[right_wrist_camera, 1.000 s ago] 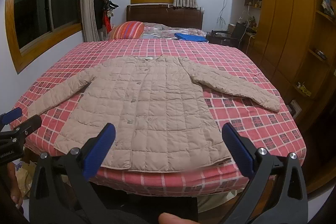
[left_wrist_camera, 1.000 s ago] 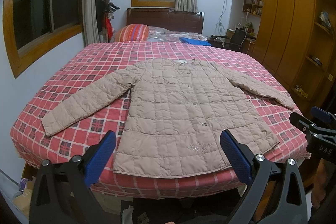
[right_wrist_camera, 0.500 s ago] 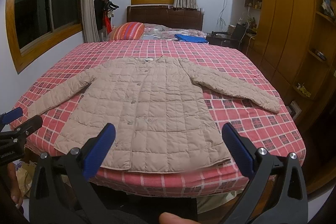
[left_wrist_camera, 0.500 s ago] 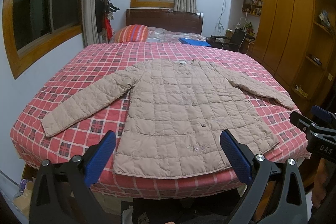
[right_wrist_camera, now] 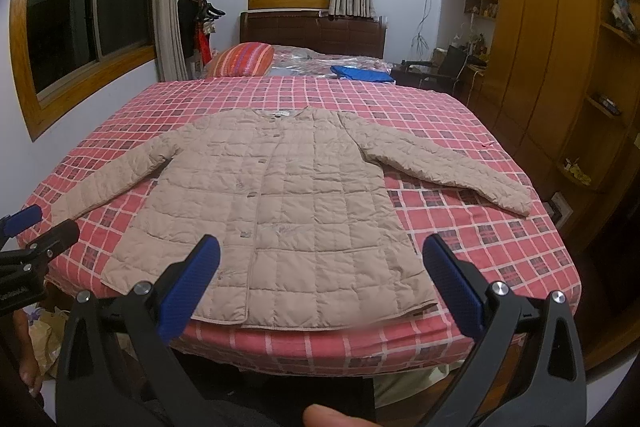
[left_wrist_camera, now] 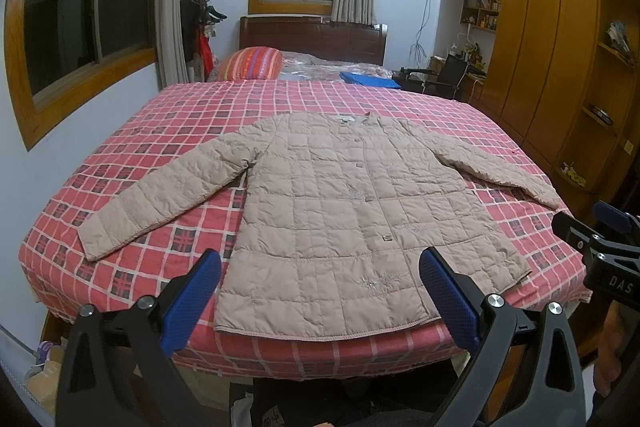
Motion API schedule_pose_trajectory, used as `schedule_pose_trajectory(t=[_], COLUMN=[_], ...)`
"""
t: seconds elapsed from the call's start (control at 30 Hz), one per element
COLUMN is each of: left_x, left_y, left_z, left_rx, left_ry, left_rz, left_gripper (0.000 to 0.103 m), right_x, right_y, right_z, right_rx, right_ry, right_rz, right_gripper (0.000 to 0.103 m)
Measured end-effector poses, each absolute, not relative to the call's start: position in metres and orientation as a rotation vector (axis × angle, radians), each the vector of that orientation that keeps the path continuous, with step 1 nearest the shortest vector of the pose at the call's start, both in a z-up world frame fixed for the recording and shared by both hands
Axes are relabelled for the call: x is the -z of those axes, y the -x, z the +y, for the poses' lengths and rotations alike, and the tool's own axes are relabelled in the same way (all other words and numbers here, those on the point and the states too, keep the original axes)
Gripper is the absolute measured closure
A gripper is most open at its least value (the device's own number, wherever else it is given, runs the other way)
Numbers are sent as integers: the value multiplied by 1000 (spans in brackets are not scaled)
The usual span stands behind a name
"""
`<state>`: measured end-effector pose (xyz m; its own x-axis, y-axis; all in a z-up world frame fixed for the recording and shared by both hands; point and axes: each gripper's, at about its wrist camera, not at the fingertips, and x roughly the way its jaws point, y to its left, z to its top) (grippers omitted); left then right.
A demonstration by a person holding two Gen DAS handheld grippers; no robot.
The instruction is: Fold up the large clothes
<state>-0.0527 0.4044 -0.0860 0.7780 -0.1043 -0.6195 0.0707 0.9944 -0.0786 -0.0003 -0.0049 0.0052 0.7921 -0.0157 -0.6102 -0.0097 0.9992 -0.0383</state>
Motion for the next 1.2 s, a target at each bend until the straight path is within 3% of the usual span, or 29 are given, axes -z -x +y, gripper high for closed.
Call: schedule_pose_trajectory(t=[1.2], left_x=[91], left_y=[52], left_z=[407], left_rx=[92], left_ry=[59], left_rz=[677], left_gripper=[4], right_x=[-3], right_y=[0], right_z=[-5], right_rx=[5], right_ry=[40], right_rz=[660], right_gripper=[2])
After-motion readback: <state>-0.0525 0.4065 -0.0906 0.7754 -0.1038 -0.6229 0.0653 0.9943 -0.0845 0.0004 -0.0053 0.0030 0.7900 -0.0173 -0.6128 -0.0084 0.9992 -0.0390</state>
